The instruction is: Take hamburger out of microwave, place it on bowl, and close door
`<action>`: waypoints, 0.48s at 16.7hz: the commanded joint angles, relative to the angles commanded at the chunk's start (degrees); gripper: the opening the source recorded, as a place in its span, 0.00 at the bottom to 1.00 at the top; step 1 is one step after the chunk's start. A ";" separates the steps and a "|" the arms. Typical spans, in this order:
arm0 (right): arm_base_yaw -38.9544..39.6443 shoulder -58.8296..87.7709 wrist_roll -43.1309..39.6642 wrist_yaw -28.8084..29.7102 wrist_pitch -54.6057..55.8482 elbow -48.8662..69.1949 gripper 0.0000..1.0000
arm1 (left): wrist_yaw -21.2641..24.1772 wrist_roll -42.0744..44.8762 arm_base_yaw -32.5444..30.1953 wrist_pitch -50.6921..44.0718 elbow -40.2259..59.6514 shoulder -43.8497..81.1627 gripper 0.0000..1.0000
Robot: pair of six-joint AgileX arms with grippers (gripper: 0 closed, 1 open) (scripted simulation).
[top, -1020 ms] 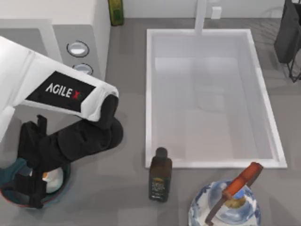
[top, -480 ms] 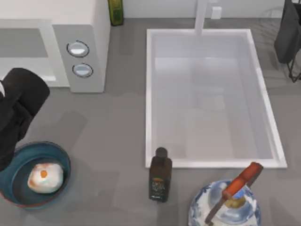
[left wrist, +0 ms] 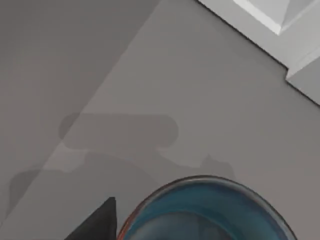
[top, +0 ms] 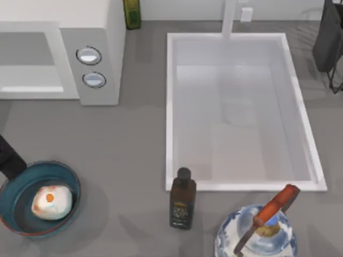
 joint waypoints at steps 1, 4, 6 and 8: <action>0.00 0.00 0.00 0.00 0.00 0.00 1.00 | 1.68 6.50 1.31 3.95 -3.21 -5.34 1.00; 0.00 0.00 0.00 0.00 0.00 0.00 1.00 | 5.74 22.62 4.56 14.68 -11.86 -18.81 1.00; 0.00 0.00 0.00 0.00 0.00 0.00 1.00 | 7.54 30.28 6.08 20.28 -16.32 -25.12 1.00; 0.00 0.00 0.00 0.00 0.00 0.00 1.00 | 8.65 35.56 7.03 24.28 -19.49 -29.30 1.00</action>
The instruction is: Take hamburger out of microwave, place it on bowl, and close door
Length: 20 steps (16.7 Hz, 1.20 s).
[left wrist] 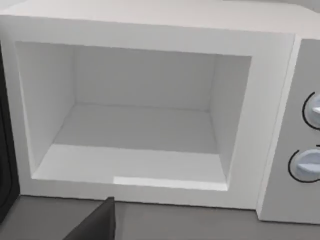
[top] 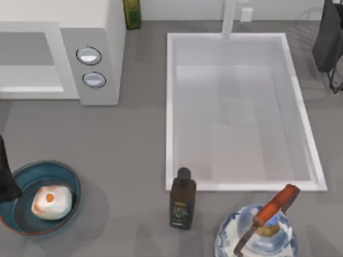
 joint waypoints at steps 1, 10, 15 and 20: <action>0.00 0.00 0.00 0.00 0.00 0.00 1.00 | 0.33 1.75 0.29 1.35 -1.07 -1.31 1.00; 0.00 0.00 0.00 0.00 0.00 0.00 1.00 | 0.64 3.46 0.56 2.68 -2.13 -2.50 0.85; 0.00 0.00 0.00 0.00 0.00 0.00 1.00 | 0.64 3.46 0.56 2.68 -2.13 -2.50 0.47; 0.00 0.00 0.00 0.00 0.00 0.00 1.00 | 0.64 3.46 0.56 2.68 -2.13 -2.50 0.10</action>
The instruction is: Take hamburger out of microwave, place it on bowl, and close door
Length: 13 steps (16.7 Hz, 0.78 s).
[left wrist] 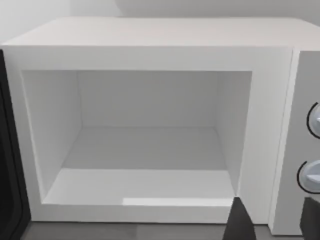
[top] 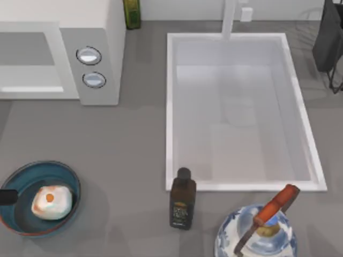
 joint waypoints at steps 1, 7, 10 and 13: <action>0.00 0.00 0.00 0.00 0.00 0.00 1.00 | 0.00 0.00 0.00 0.00 0.00 0.00 0.02; 0.00 0.00 0.00 0.00 0.00 0.00 1.00 | 0.00 0.00 0.00 0.00 0.00 0.00 0.00; 0.00 0.00 0.00 0.00 0.00 0.00 1.00 | 0.00 -0.01 0.00 -0.01 0.02 0.01 0.00; 0.00 0.00 0.00 0.00 0.00 0.00 1.00 | -2.13 -0.01 -2.13 0.82 -0.82 0.01 0.00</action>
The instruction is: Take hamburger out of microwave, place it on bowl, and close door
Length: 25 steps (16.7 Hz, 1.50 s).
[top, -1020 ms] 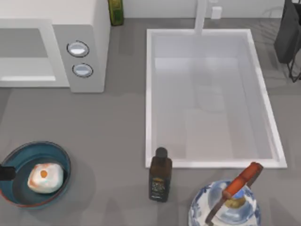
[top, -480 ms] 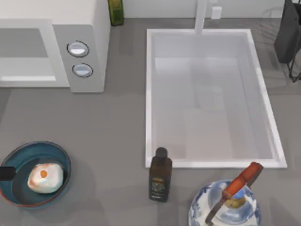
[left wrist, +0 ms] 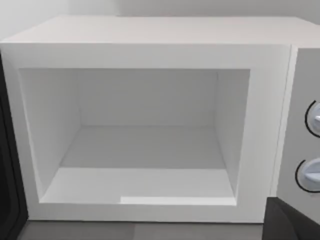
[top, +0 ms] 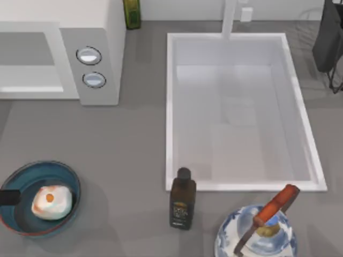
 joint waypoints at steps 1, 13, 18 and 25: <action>0.00 0.00 0.00 0.00 0.00 0.00 1.00 | -0.82 0.00 -0.82 0.33 -0.33 0.00 0.00; 0.00 0.00 0.00 0.00 0.00 0.00 1.00 | 7.24 13.00 14.38 -8.12 15.31 16.81 0.00; 0.00 0.00 0.00 0.00 0.00 0.00 1.00 | 18.23 28.42 33.90 -19.66 36.78 43.58 0.00; 0.00 0.00 0.00 0.00 0.00 0.00 1.00 | 33.15 46.07 55.64 -36.06 66.30 83.16 0.00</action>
